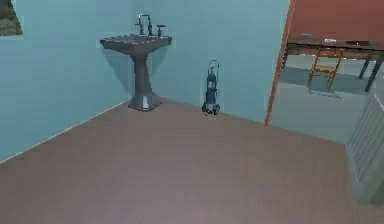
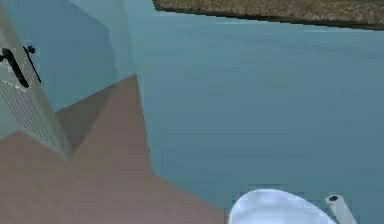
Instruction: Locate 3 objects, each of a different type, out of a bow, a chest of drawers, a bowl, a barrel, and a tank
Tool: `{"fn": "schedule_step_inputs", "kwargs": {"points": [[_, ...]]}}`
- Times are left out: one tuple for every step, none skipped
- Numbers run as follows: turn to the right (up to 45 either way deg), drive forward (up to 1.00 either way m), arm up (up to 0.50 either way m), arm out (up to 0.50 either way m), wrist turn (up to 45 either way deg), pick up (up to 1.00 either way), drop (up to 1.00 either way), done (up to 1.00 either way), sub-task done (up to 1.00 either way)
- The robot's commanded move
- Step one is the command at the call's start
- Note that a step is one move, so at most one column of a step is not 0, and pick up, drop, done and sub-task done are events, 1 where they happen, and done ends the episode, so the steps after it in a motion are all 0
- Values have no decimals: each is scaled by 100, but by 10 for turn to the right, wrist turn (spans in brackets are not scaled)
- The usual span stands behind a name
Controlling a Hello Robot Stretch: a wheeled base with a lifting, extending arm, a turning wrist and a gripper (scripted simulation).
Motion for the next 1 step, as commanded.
{"fn": "schedule_step_inputs", "kwargs": {"points": [[-150,0,0,0,0,0,0,0,0]]}}
